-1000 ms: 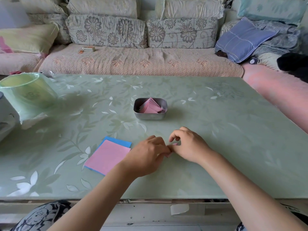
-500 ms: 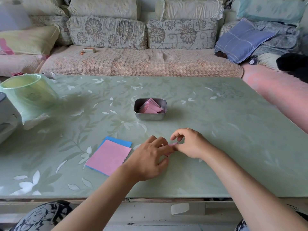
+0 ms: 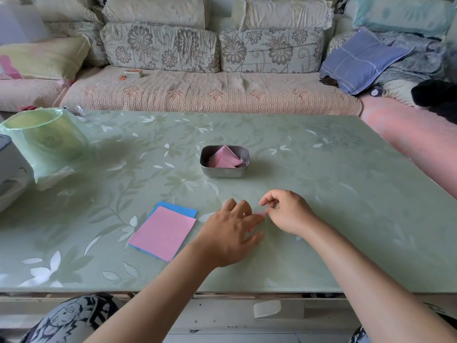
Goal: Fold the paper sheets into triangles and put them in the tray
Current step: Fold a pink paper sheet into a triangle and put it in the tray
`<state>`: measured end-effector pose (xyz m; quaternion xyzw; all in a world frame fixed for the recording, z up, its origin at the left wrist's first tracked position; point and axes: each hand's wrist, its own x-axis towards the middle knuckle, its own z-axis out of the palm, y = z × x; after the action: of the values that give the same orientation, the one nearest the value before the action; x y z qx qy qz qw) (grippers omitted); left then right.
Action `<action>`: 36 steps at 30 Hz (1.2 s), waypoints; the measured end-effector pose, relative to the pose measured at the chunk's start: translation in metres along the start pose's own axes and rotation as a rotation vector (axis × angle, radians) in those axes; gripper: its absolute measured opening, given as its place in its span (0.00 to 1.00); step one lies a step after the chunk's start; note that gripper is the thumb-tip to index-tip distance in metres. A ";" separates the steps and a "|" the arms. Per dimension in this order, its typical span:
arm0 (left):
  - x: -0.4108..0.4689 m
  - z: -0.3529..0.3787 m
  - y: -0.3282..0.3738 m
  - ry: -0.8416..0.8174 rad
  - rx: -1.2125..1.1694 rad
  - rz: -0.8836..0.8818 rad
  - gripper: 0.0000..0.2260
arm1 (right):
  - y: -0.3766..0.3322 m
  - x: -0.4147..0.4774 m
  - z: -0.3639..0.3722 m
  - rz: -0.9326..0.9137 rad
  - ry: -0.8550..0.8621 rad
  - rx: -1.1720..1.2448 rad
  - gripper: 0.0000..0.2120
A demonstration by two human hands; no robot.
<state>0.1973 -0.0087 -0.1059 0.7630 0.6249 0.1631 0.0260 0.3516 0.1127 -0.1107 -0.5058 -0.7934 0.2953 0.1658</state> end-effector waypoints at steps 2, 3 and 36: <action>0.002 0.000 0.001 0.000 -0.005 -0.015 0.17 | 0.001 -0.002 0.001 -0.021 -0.013 0.006 0.08; 0.003 0.000 0.001 0.001 -0.006 -0.018 0.17 | 0.001 -0.002 0.001 -0.032 -0.013 0.008 0.08; -0.018 -0.014 -0.013 -0.036 -0.212 0.012 0.11 | -0.007 -0.006 -0.004 0.015 -0.056 0.026 0.13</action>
<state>0.1782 -0.0250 -0.0997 0.7625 0.5991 0.2145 0.1169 0.3511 0.1065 -0.1031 -0.5012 -0.7898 0.3210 0.1479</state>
